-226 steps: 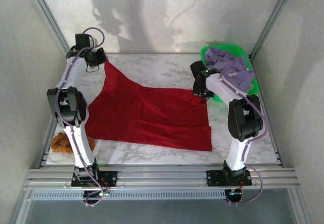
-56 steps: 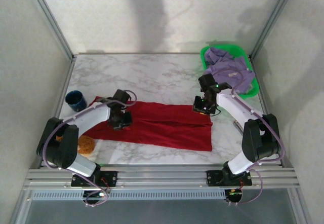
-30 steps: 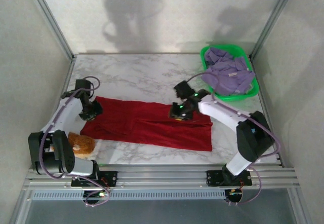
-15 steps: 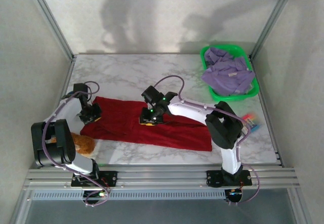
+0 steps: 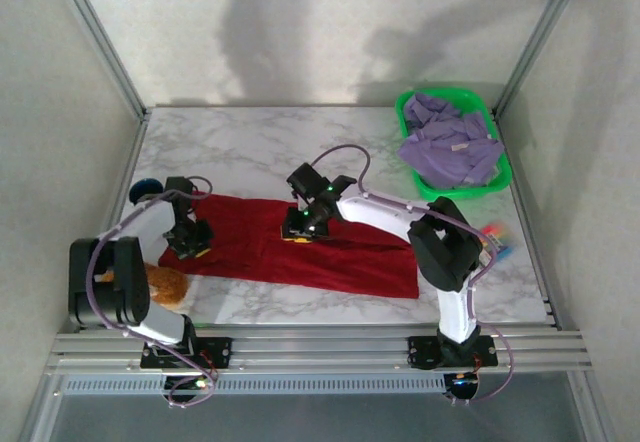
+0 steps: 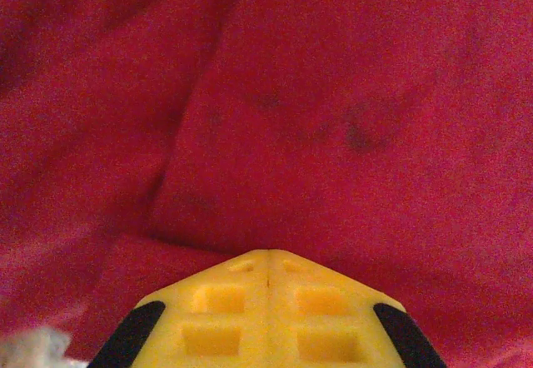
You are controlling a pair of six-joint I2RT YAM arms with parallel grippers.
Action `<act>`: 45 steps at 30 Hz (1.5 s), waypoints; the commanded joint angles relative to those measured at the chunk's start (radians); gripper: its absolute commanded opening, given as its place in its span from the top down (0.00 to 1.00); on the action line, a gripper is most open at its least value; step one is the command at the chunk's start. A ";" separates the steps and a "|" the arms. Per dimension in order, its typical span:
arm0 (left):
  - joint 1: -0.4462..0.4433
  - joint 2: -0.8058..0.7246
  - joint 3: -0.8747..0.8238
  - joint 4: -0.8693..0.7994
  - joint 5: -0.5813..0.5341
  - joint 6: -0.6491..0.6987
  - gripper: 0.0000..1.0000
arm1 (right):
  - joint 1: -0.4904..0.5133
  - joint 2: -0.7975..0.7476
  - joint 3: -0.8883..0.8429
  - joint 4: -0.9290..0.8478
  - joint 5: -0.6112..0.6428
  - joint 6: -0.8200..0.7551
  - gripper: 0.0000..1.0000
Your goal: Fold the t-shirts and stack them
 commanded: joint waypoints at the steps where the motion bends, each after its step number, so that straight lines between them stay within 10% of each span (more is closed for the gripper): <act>1: -0.028 -0.092 -0.048 -0.063 -0.044 -0.084 1.00 | -0.020 -0.030 -0.022 -0.034 -0.023 -0.036 0.71; 12: -0.034 -0.147 0.049 0.012 0.005 -0.120 1.00 | -0.153 -0.104 -0.111 -0.093 0.039 -0.106 0.73; 25: -0.086 0.108 0.073 0.254 0.025 -0.090 1.00 | -0.374 -0.144 -0.242 -0.118 0.215 -0.154 1.00; 45: -0.129 0.568 0.471 0.277 0.119 0.085 1.00 | -0.414 -0.225 -0.499 -0.055 0.262 0.002 1.00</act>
